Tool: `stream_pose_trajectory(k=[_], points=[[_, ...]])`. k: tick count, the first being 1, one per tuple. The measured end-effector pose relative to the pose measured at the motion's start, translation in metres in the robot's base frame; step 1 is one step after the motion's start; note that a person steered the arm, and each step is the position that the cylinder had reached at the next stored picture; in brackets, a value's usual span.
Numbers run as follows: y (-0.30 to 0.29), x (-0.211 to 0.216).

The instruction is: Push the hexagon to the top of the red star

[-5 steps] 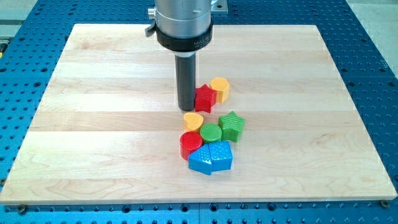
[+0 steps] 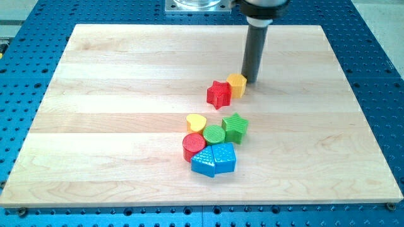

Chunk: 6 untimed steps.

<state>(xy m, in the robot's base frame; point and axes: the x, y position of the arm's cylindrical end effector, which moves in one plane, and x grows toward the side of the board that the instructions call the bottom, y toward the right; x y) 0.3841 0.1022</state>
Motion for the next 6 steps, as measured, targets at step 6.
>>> stream_pose_trajectory(k=[6], points=[[-0.115, 0.057]])
